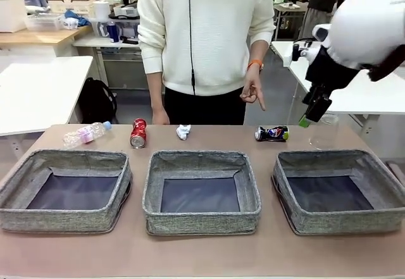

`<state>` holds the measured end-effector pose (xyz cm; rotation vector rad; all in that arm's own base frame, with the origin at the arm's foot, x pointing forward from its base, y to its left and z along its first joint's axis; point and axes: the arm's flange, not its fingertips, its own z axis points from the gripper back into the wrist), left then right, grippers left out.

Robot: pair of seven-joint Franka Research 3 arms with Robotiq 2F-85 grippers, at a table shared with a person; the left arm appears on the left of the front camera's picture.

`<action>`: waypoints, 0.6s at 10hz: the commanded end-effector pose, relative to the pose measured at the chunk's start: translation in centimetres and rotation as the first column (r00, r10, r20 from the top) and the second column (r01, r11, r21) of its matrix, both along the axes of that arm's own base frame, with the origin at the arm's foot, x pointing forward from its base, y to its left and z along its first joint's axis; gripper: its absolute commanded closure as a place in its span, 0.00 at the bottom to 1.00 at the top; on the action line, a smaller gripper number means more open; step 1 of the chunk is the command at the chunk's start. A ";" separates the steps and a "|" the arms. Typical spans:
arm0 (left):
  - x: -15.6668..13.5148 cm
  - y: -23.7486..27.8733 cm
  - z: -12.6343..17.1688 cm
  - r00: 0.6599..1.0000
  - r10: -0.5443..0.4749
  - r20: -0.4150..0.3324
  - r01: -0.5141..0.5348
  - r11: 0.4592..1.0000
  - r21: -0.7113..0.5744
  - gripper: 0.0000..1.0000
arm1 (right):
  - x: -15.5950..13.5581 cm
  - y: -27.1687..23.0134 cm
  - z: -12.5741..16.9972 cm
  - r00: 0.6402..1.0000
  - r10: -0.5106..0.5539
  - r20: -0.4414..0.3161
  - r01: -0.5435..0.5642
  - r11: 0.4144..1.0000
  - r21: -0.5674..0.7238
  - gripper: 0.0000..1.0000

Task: Sort the waste into the appropriate baskets.
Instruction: Pick up the waste item pointed out by the person.

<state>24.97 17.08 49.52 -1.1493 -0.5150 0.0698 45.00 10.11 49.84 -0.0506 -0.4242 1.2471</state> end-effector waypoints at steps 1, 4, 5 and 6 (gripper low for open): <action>0.1 0.0 0.2 1.000 -0.007 0.029 0.007 1.000 -0.005 0.00 | 4.3 -1.4 -2.9 0.990 0.128 0.055 -0.136 0.971 0.196 0.00; 0.1 0.0 0.2 1.000 -0.007 0.029 0.007 1.000 -0.005 0.00 | 3.3 -0.9 -2.8 0.997 0.049 0.058 -0.051 0.998 0.022 0.00; 0.1 0.0 0.2 1.000 -0.007 0.029 0.007 1.000 -0.005 0.00 | 2.4 -0.4 -2.4 0.999 0.029 0.027 -0.026 0.995 -0.101 0.00; 0.1 0.0 0.2 1.000 -0.007 0.029 0.007 1.000 -0.005 0.00 | 4.6 -0.8 -3.4 1.000 -0.005 -0.016 0.004 0.995 -0.103 0.00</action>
